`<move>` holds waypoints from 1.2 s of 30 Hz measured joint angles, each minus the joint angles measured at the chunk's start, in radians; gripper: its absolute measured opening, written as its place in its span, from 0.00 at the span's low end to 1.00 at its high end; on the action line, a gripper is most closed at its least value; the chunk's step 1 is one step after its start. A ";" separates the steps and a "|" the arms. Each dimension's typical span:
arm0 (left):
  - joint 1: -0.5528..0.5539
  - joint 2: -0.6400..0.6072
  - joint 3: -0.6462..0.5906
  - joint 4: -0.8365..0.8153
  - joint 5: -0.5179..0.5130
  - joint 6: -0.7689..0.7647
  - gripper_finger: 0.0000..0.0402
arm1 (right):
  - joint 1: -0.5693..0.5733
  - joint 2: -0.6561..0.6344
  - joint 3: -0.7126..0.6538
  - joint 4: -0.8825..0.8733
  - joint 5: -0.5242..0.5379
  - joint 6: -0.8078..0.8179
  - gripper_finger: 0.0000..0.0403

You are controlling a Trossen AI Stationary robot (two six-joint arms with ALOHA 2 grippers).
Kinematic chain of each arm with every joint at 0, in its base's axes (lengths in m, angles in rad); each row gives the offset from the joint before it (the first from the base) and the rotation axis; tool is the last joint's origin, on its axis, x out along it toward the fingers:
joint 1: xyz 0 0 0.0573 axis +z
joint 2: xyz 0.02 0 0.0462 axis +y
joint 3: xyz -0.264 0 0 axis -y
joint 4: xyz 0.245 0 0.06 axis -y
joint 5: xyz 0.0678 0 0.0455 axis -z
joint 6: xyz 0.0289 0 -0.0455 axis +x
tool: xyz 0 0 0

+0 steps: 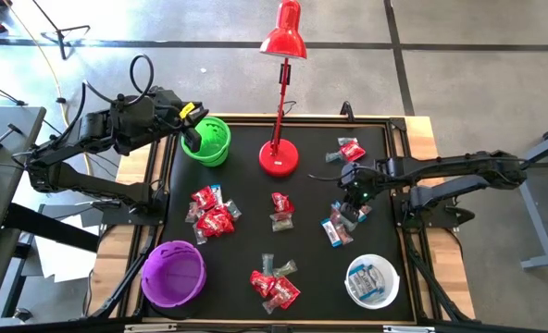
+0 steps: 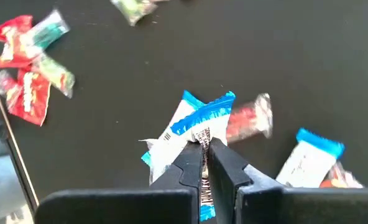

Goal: Sort candy
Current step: Put the white chocolate into the white bucket

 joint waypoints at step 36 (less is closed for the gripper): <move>0.000 0.000 0.000 0.000 0.027 -0.063 0.26 | 0.000 0.144 -0.001 -0.020 0.120 0.226 0.25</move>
